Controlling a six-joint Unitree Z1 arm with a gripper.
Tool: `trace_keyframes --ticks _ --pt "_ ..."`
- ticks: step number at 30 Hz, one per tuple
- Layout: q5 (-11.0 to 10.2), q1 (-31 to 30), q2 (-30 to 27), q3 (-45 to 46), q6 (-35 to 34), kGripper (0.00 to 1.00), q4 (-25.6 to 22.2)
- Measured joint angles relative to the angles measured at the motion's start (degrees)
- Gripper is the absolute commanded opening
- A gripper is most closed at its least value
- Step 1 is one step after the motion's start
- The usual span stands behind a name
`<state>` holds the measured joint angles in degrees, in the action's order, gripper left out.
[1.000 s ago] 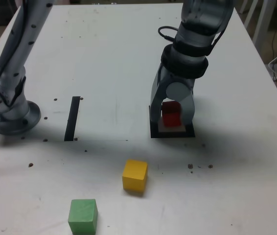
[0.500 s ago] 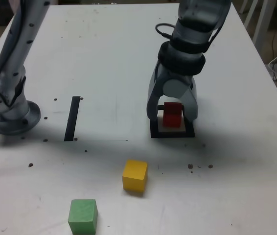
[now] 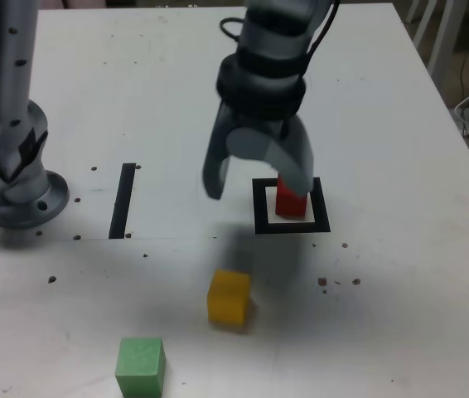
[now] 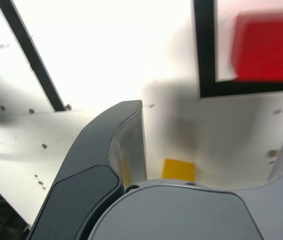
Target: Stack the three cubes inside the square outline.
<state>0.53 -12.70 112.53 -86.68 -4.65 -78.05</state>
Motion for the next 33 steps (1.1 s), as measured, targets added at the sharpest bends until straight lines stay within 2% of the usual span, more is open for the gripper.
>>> trace_keyframes --ticks 5,12,24,29,33 --pt "1.0 -5.79 -1.0 1.29 -3.71 0.99 0.04" --pt "3.64 -12.4 -1.06 1.93 -7.21 0.99 1.19" --pt "7.44 -15.22 2.4 3.67 -8.15 0.98 6.25" --pt "9.07 -15.28 3.82 4.24 -6.92 0.92 7.95" --pt "10.34 -15.28 4.52 4.42 -6.04 0.78 8.65"
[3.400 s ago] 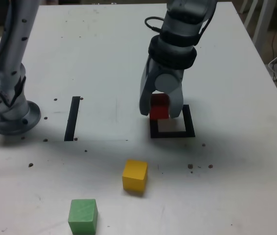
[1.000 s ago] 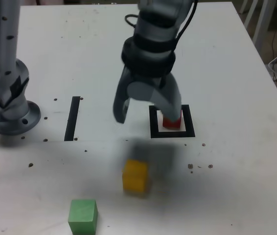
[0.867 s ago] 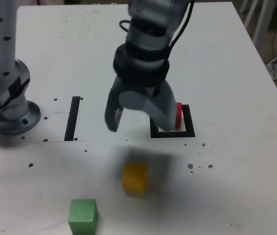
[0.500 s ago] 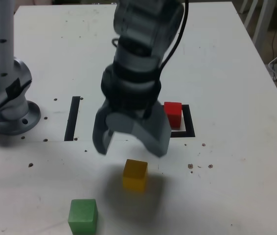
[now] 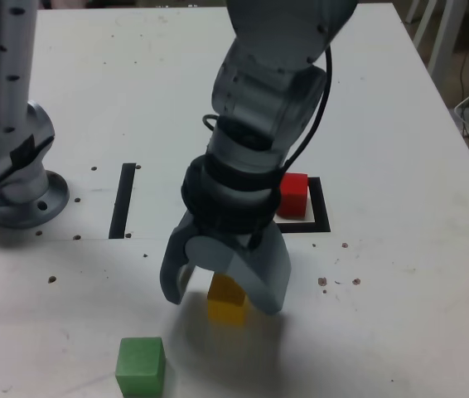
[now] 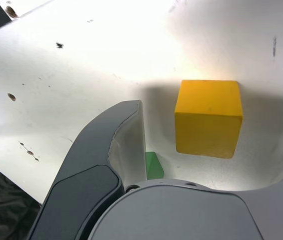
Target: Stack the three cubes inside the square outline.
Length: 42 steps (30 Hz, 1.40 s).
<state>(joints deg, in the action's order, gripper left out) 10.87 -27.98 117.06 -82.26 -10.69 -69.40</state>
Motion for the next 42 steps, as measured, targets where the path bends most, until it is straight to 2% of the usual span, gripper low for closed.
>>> trace_keyframes --ticks 3,6,10,34,36,42 --pt "0.6 0.0 0.27 0.39 0.18 0.63 0.52" --pt "0.73 0.0 0.44 0.92 0.53 0.43 1.52" --pt "0.63 0.0 0.62 1.21 1.61 0.29 3.21" --pt "0.07 0.0 0.79 1.46 2.0 0.28 3.68" --pt "-0.97 0.0 0.79 1.16 1.65 0.28 2.68" --pt "-6.48 0.49 0.45 -3.31 -0.32 0.28 -4.25"
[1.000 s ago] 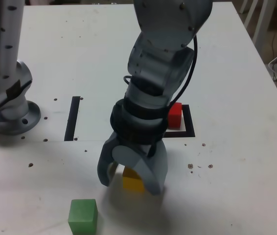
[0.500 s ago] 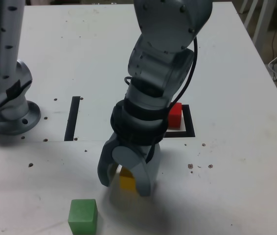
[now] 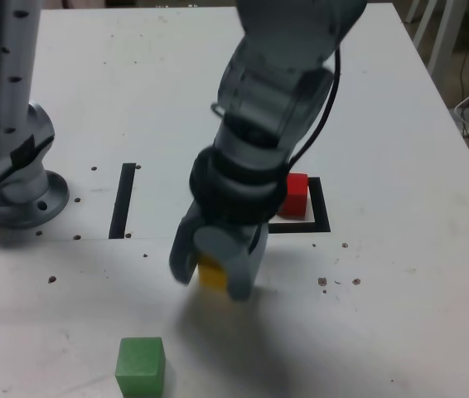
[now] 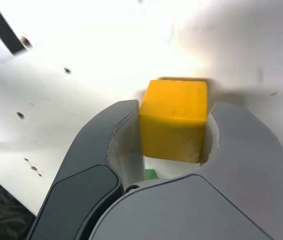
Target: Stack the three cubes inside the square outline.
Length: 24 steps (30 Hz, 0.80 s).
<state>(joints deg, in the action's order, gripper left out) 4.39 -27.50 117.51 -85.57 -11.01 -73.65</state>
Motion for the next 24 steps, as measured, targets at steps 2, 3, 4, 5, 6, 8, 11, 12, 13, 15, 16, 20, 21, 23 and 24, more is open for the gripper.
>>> trace_keyframes --ticks 2,3,4,5,6,8,11,12,13,15,16,20,21,23,24 --pt "-1.1 0.69 -0.19 -1.96 0.0 0.28 -1.96" --pt "-1.61 1.17 -0.29 -2.93 0.01 0.28 -2.75" --pt "-1.97 1.64 -0.37 -3.81 0.06 0.28 -3.49" --pt "-2.27 2.23 -0.43 -4.8 0.23 0.28 -4.36" --pt "-2.46 2.85 -0.47 -5.54 0.45 0.28 -4.92" --pt "-2.69 4.15 -0.53 -6.66 0.93 0.28 -5.68" --pt "-2.99 6.28 -0.6 -8.08 1.9 0.28 -6.95" --pt "-3.2 7.55 -0.59 -8.74 2.64 0.28 -7.62" --pt "-3.36 8.71 -0.61 -9.21 3.18 0.28 -8.04" --pt "-3.63 10.8 -0.63 -9.84 4.13 0.28 -8.77" --pt "-3.72 11.63 -0.63 -10.18 4.61 0.28 -9.19" --pt "-4.11 14.81 -0.61 -12.27 6.49 0.28 -10.4" --pt "-4.22 15.72 -0.59 -13.0 7.01 0.28 -10.87" --pt "-4.34 16.77 -0.31 -13.95 7.74 0.28 -11.51" --pt "-4.39 17.27 -0.04 -14.55 8.11 0.28 -11.75"
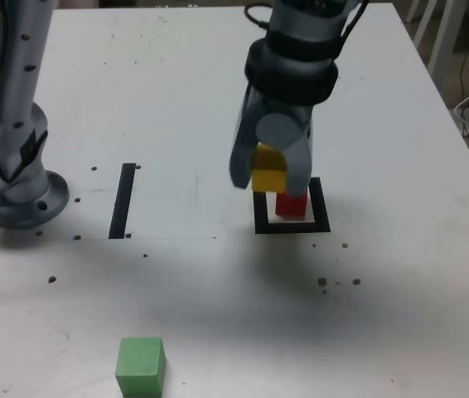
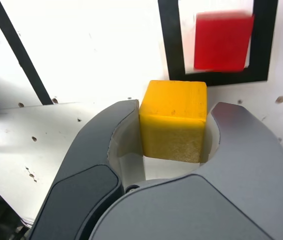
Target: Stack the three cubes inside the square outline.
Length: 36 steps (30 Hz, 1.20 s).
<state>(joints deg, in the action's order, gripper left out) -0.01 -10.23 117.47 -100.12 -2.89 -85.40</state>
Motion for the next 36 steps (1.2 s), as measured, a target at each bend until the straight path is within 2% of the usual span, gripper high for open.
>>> trace_keyframes --ticks 12,36 --pt "0.01 3.35 4.03 -5.26 2.77 0.28 -1.3" --pt "0.37 5.43 6.66 -6.17 4.3 0.28 -1.04"
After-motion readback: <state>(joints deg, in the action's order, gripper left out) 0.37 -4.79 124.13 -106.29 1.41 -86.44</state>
